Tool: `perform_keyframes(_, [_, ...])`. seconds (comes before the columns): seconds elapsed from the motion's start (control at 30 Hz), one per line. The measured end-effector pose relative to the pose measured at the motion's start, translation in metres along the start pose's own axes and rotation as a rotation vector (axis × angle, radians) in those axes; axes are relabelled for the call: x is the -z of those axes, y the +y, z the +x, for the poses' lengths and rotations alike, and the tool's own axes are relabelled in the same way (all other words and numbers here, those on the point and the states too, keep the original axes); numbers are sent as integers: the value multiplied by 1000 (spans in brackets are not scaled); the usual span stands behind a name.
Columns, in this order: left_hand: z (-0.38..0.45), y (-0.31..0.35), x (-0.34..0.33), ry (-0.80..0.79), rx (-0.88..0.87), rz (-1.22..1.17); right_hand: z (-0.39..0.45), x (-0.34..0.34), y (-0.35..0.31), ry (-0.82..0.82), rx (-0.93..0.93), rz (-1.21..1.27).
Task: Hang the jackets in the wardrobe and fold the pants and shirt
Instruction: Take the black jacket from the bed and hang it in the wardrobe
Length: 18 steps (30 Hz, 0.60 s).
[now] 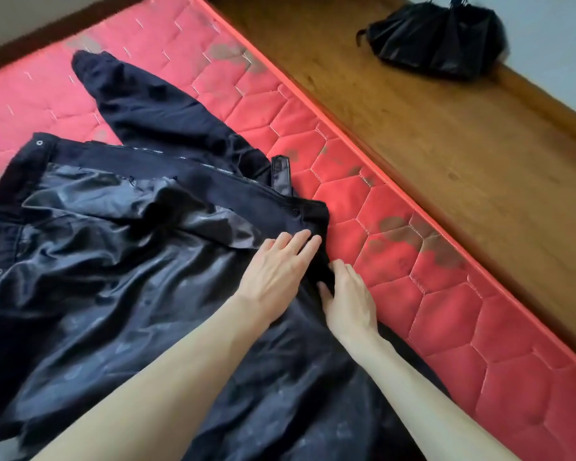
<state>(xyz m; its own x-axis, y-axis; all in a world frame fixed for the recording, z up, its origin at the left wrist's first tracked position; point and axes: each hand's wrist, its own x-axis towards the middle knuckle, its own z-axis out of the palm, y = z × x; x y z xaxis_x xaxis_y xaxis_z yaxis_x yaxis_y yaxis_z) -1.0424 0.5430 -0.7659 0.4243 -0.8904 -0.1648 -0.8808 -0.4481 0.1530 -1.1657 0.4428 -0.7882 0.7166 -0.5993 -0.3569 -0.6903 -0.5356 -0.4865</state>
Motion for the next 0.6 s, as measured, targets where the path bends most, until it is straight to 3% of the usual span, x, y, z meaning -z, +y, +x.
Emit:
perform_keyframes(0.1, [0, 3, 8, -23, -21, 101, -20, 4, 2, 41, 202, 38])
perform_keyframes(0.27, [-13, -1, 39, 21, -241, 278, -48, 12, 2, 158, 370, 92])
perform_keyframes(0.4, [-33, -6, 66, 151, -284, 281, -61, 19, -10, 171, 349, 70])
perform_keyframes(0.6, [-84, -2, 115, 157, -57, 316, -85, 38, -18, 108, 182, -42])
